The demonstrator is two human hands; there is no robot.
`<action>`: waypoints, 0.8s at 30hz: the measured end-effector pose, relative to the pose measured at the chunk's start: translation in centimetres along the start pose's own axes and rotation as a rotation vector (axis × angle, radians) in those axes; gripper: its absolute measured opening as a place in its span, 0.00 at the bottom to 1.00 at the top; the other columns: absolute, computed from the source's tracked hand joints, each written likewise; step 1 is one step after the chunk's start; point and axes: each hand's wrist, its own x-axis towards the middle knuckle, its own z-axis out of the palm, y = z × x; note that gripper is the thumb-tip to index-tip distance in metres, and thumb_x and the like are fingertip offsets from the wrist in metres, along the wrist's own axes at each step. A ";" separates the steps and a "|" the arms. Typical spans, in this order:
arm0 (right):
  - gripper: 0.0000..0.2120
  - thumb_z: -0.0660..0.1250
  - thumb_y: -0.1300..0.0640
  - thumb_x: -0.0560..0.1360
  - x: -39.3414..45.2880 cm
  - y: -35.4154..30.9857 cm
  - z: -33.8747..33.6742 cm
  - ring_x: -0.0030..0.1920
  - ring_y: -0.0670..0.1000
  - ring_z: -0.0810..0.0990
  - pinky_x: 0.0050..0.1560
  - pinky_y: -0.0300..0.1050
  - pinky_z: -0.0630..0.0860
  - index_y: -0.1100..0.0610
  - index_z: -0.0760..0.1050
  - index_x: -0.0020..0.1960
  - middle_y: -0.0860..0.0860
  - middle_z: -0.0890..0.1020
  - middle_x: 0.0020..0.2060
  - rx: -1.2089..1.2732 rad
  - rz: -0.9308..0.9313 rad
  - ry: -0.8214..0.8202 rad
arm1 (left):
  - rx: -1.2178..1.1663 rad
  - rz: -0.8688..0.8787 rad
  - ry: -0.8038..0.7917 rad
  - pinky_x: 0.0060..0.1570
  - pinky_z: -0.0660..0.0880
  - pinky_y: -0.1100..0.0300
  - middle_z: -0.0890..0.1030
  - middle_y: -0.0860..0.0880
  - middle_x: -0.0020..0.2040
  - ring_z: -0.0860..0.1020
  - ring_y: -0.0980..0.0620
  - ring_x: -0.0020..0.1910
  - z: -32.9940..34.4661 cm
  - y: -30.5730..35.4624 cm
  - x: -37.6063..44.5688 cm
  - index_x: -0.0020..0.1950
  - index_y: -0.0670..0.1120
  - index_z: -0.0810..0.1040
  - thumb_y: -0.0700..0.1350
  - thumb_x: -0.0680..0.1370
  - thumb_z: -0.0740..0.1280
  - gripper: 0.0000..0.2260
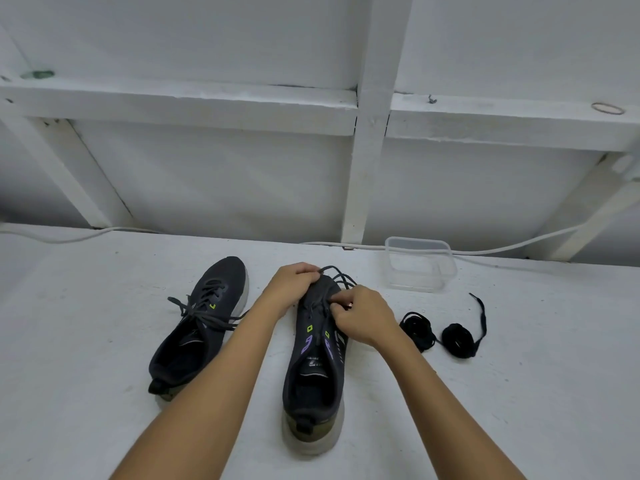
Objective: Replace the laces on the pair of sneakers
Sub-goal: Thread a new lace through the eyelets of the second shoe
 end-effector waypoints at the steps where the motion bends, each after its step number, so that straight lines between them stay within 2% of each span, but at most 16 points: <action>1: 0.10 0.65 0.49 0.77 0.1 0.0 0.1 0.50 0.49 0.81 0.54 0.47 0.79 0.46 0.85 0.50 0.43 0.86 0.45 0.049 0.004 -0.001 | -0.043 0.006 -0.029 0.48 0.76 0.61 0.84 0.52 0.53 0.80 0.56 0.51 0.1 0.1 -0.2 0.54 0.50 0.84 0.42 0.80 0.67 0.07; 3: 0.12 0.67 0.42 0.76 0.4 -0.1 0.3 0.50 0.45 0.82 0.55 0.46 0.79 0.46 0.86 0.49 0.42 0.86 0.44 0.198 0.025 -0.001 | -0.122 -0.010 -0.039 0.44 0.74 0.63 0.84 0.54 0.52 0.80 0.57 0.49 0.1 0.0 -0.6 0.54 0.51 0.84 0.43 0.81 0.66 0.08; 5: 0.13 0.71 0.39 0.73 0.5 -0.2 0.8 0.49 0.41 0.82 0.55 0.44 0.79 0.45 0.87 0.50 0.39 0.86 0.44 0.292 0.019 0.009 | -0.180 -0.021 -0.038 0.50 0.76 0.62 0.85 0.54 0.53 0.81 0.56 0.53 -0.2 -0.6 -1.0 0.52 0.52 0.85 0.42 0.81 0.64 0.10; 7: 0.11 0.74 0.41 0.72 0.8 -0.2 1.3 0.48 0.41 0.83 0.55 0.43 0.79 0.46 0.87 0.49 0.39 0.86 0.44 0.352 0.006 0.020 | -0.194 -0.014 -0.051 0.61 0.75 0.59 0.84 0.55 0.57 0.80 0.55 0.59 -0.5 -1.3 -1.7 0.53 0.53 0.85 0.41 0.82 0.61 0.14; 10: 0.06 0.77 0.49 0.72 1.1 -0.2 1.3 0.48 0.44 0.85 0.57 0.45 0.81 0.49 0.87 0.47 0.43 0.87 0.43 0.537 0.040 -0.039 | -0.212 -0.010 -0.046 0.66 0.72 0.58 0.81 0.53 0.62 0.78 0.57 0.60 -0.9 -2.4 -3.0 0.62 0.51 0.81 0.38 0.82 0.57 0.17; 12: 0.04 0.77 0.53 0.73 1.3 -0.1 1.0 0.47 0.46 0.85 0.57 0.46 0.81 0.52 0.87 0.45 0.47 0.88 0.43 0.615 0.049 -0.089 | -0.211 -0.023 -0.060 0.65 0.72 0.61 0.82 0.59 0.57 0.78 0.60 0.55 -1.0 -2.9 -4.1 0.60 0.54 0.80 0.37 0.81 0.57 0.18; 14: 0.03 0.77 0.55 0.74 1.3 0.0 0.8 0.44 0.46 0.84 0.53 0.44 0.81 0.54 0.87 0.44 0.48 0.87 0.42 0.652 0.033 -0.126 | -0.166 0.003 -0.079 0.53 0.73 0.71 0.82 0.67 0.44 0.78 0.66 0.47 -0.8 -3.4 -5.3 0.49 0.58 0.76 0.36 0.80 0.61 0.15; 15: 0.03 0.76 0.56 0.74 1.2 0.0 0.7 0.42 0.45 0.83 0.50 0.41 0.79 0.54 0.86 0.44 0.48 0.86 0.40 0.662 0.019 -0.132 | -0.147 0.015 -0.081 0.48 0.73 0.73 0.82 0.67 0.43 0.78 0.69 0.45 -0.4 -3.5 -5.9 0.49 0.58 0.74 0.37 0.80 0.64 0.13; 16: 0.03 0.76 0.56 0.75 1.2 0.0 0.6 0.41 0.44 0.82 0.49 0.40 0.78 0.55 0.86 0.43 0.47 0.86 0.39 0.661 0.005 -0.132 | -0.113 0.027 -0.085 0.48 0.73 0.74 0.82 0.65 0.48 0.79 0.71 0.46 -0.1 -4.0 -6.2 0.54 0.57 0.74 0.42 0.78 0.70 0.11; 17: 0.03 0.76 0.56 0.75 1.0 0.0 0.5 0.41 0.44 0.82 0.49 0.39 0.78 0.55 0.86 0.43 0.48 0.86 0.40 0.651 -0.015 -0.129 | -0.054 0.035 -0.089 0.52 0.75 0.71 0.82 0.62 0.55 0.79 0.69 0.51 0.3 -4.2 -6.7 0.63 0.56 0.73 0.49 0.74 0.75 0.20; 18: 0.04 0.75 0.56 0.76 1.0 -0.1 0.4 0.42 0.44 0.82 0.49 0.40 0.78 0.56 0.86 0.44 0.49 0.86 0.41 0.624 -0.036 -0.124 | 0.017 0.035 -0.069 0.57 0.76 0.66 0.80 0.59 0.60 0.79 0.65 0.57 0.6 -4.6 -6.8 0.72 0.53 0.68 0.55 0.69 0.78 0.35; 19: 0.04 0.74 0.56 0.76 0.9 -0.2 0.3 0.43 0.45 0.82 0.49 0.40 0.78 0.55 0.86 0.44 0.50 0.86 0.43 0.589 -0.062 -0.116 | 0.061 0.029 -0.039 0.57 0.77 0.64 0.80 0.57 0.62 0.79 0.60 0.58 1.0 -4.5 -7.0 0.77 0.53 0.63 0.57 0.66 0.78 0.43; 20: 0.03 0.74 0.56 0.76 0.8 -0.4 0.1 0.45 0.46 0.83 0.50 0.41 0.78 0.55 0.86 0.45 0.51 0.86 0.44 0.554 -0.082 -0.096 | 0.082 0.035 -0.013 0.52 0.78 0.67 0.81 0.56 0.60 0.80 0.57 0.56 1.4 -4.5 -7.1 0.76 0.53 0.65 0.56 0.66 0.77 0.41; 22: 0.03 0.74 0.56 0.76 0.7 -1.1 -0.5 0.46 0.47 0.82 0.49 0.40 0.77 0.54 0.85 0.44 0.49 0.83 0.47 0.525 -0.102 -0.028 | 0.119 0.064 0.041 0.37 0.74 0.73 0.82 0.56 0.52 0.80 0.59 0.49 1.8 -4.0 -7.5 0.67 0.54 0.73 0.49 0.70 0.75 0.26; 24: 0.05 0.74 0.56 0.76 0.6 -2.1 -1.5 0.43 0.46 0.80 0.45 0.36 0.74 0.54 0.84 0.42 0.48 0.82 0.44 0.533 -0.140 0.047 | 0.138 0.081 0.057 0.35 0.72 0.71 0.82 0.57 0.49 0.80 0.59 0.47 2.0 -3.9 -7.6 0.62 0.56 0.74 0.47 0.71 0.74 0.20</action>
